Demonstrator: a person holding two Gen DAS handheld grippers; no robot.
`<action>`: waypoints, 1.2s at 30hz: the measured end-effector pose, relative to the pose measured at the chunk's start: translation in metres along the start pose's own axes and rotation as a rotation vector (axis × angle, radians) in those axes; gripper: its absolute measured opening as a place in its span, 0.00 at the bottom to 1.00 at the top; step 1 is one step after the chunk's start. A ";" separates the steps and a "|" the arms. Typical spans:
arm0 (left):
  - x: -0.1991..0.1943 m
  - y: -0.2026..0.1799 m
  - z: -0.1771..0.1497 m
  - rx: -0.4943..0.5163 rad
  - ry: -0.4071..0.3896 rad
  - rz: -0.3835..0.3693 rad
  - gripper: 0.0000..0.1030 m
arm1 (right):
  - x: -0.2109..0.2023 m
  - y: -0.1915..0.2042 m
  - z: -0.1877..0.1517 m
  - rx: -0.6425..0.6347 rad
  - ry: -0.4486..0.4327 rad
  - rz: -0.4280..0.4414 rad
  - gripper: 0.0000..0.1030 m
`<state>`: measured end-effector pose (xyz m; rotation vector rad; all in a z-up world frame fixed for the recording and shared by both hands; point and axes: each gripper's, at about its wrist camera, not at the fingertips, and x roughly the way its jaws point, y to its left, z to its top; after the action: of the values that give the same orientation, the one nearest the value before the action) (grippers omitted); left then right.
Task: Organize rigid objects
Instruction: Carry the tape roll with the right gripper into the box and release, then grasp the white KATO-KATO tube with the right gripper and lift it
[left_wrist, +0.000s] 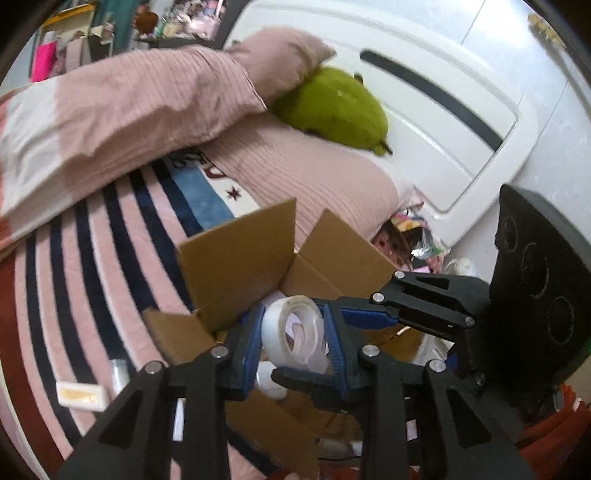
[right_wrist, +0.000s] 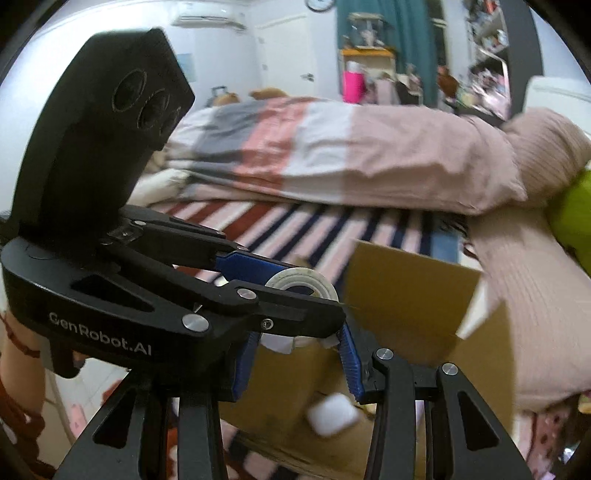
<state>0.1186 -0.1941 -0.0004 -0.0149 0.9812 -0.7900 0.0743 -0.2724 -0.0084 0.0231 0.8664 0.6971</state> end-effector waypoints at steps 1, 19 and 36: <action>0.007 -0.003 0.003 0.007 0.022 0.008 0.28 | 0.001 -0.008 -0.001 0.010 0.021 -0.011 0.35; -0.053 0.033 -0.016 -0.038 -0.088 0.217 0.65 | 0.008 -0.013 -0.007 0.035 0.096 -0.039 0.42; -0.145 0.167 -0.161 -0.300 -0.200 0.436 0.68 | 0.114 0.142 0.008 -0.141 0.137 0.225 0.49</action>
<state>0.0523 0.0676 -0.0453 -0.1322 0.8630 -0.2326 0.0517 -0.0947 -0.0405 -0.0552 0.9524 0.9786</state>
